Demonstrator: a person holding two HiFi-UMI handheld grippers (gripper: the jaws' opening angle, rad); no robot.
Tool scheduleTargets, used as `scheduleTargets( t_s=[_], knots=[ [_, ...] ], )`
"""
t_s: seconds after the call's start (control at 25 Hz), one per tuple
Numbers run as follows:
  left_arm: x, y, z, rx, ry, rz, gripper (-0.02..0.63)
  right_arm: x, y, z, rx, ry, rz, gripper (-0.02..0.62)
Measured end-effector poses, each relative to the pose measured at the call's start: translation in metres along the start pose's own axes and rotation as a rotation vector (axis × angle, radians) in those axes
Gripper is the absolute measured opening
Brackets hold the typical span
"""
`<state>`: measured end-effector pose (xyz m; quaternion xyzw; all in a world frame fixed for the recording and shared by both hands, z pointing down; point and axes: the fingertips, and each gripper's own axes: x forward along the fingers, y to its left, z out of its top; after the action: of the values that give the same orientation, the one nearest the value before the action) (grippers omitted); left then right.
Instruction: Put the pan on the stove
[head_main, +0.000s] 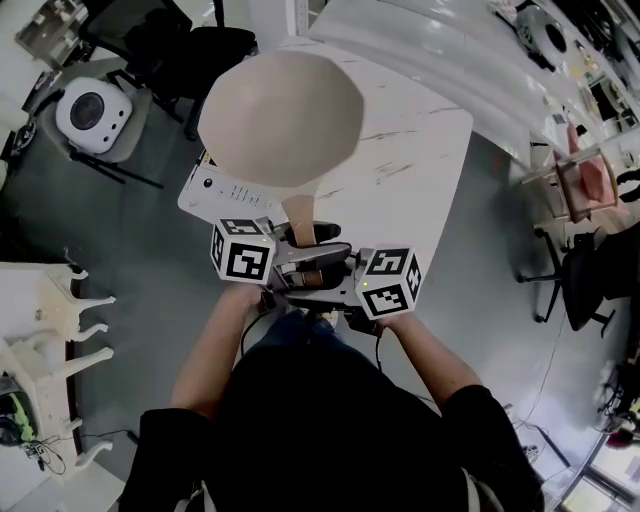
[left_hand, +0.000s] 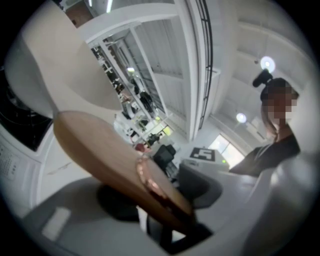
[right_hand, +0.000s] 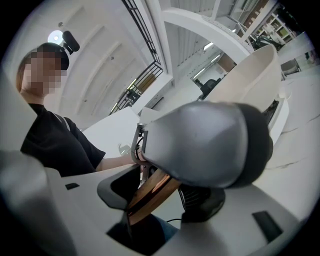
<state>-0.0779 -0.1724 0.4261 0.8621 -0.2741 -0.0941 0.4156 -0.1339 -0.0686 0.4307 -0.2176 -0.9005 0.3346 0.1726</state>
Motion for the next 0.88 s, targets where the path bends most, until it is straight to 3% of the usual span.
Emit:
scheduleTargets(
  t_s=[0.88],
  knots=[
    [-0.017,0.052,0.029,-0.066,-0.124,0.069,0.227,0.014,-0.042,0.015,0.016,0.114,0.084,0.238]
  ],
)
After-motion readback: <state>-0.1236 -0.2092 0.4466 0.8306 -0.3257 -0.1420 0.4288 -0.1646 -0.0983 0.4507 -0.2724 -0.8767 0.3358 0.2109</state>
